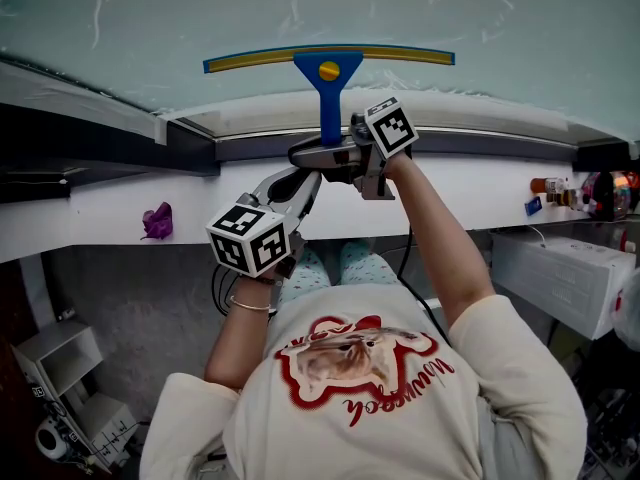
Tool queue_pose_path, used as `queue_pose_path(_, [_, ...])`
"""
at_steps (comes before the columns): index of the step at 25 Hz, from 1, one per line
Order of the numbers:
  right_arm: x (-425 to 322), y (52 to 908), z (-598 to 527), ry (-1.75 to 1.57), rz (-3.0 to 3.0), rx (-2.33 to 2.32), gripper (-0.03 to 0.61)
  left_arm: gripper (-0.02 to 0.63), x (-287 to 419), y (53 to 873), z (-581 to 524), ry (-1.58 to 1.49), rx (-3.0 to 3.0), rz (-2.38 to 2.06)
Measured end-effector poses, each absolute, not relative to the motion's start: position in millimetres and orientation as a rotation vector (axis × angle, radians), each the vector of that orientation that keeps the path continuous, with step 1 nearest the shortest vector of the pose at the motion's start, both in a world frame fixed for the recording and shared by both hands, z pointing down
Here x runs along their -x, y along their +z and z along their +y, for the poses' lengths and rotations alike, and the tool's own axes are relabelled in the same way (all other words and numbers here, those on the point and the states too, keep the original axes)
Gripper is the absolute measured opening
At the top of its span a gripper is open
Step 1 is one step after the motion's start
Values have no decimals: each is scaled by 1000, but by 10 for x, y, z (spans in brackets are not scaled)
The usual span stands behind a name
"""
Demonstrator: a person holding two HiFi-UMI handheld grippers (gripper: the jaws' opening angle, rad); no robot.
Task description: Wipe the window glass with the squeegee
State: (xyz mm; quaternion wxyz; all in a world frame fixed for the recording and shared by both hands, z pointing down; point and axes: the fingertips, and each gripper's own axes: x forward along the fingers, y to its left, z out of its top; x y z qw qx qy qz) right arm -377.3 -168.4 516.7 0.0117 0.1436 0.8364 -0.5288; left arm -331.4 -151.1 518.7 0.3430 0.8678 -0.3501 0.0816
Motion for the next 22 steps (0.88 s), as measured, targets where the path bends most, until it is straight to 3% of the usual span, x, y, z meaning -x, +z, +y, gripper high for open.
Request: queue_pose_path(22, [3758, 5465, -1632, -1721, 2562, -443, 90, 0, 3298, 5476, -1457, 253, -2204, -886])
